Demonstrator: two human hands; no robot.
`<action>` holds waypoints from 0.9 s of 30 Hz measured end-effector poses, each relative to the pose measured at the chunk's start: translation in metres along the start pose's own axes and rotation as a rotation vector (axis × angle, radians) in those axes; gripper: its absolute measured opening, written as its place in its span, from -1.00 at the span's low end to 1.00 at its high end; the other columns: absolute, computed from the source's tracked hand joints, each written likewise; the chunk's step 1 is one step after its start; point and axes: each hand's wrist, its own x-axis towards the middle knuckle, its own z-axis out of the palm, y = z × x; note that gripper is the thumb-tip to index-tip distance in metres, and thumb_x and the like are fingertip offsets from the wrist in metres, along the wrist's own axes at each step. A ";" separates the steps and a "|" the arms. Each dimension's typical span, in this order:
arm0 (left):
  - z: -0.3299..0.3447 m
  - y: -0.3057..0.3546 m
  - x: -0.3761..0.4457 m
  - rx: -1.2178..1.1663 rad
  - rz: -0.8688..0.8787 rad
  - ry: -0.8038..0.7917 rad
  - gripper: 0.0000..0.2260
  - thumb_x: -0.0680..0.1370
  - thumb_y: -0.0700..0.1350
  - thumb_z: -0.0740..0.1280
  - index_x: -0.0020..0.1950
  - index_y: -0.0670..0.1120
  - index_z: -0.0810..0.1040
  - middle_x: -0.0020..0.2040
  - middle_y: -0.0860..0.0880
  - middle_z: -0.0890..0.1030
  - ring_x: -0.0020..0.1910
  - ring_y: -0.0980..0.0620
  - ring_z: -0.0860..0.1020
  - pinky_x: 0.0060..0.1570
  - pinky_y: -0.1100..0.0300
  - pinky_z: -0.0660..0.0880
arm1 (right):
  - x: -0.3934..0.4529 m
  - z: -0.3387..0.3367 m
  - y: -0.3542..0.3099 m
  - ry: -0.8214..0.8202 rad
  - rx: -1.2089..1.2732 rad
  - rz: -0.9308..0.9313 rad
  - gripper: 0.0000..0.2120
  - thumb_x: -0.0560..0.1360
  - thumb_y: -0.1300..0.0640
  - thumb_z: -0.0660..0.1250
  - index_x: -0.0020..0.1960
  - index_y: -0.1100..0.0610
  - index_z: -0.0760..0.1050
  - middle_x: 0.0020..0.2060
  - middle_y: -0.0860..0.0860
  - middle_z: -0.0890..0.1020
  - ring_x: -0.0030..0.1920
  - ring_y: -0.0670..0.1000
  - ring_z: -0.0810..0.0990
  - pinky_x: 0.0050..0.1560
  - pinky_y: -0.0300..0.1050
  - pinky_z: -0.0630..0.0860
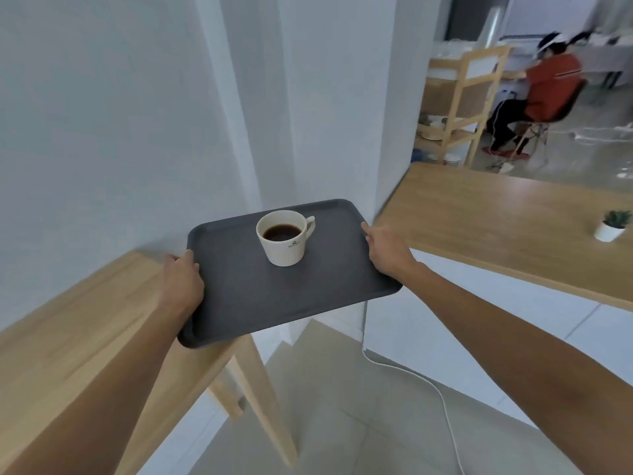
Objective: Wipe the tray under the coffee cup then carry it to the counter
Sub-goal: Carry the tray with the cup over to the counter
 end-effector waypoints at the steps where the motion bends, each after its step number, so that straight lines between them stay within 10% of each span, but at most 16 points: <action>1: 0.011 0.021 0.005 -0.022 0.038 -0.020 -0.88 0.59 -0.27 0.08 -0.11 -0.22 0.37 -0.12 -0.26 0.35 -0.18 -0.08 0.26 -0.15 0.06 0.27 | -0.004 -0.009 0.019 0.020 0.007 0.033 -0.68 0.56 0.26 0.03 0.24 0.16 0.42 -0.07 0.23 0.56 -0.08 0.26 0.54 -0.12 0.08 0.52; 20: 0.233 0.387 0.052 -0.260 0.404 -0.246 -0.84 0.60 -0.26 0.06 -0.07 -0.27 0.39 -0.05 -0.18 0.30 -0.19 -0.07 0.30 -0.03 0.08 0.34 | -0.015 -0.146 0.348 0.105 -0.198 0.518 -0.56 0.63 0.23 0.00 0.51 0.11 0.17 0.08 0.31 0.55 -0.13 0.21 0.45 -0.16 -0.07 0.28; 27: 0.307 0.459 0.082 -0.217 0.467 -0.304 -0.85 0.61 -0.23 0.08 0.03 -0.25 0.42 0.02 -0.28 0.41 -0.21 -0.12 0.34 -0.05 0.00 0.40 | -0.003 -0.141 0.427 0.129 -0.112 0.664 -0.55 0.61 0.19 0.02 0.50 0.07 0.19 0.07 0.28 0.51 -0.03 0.27 0.54 0.01 0.08 0.50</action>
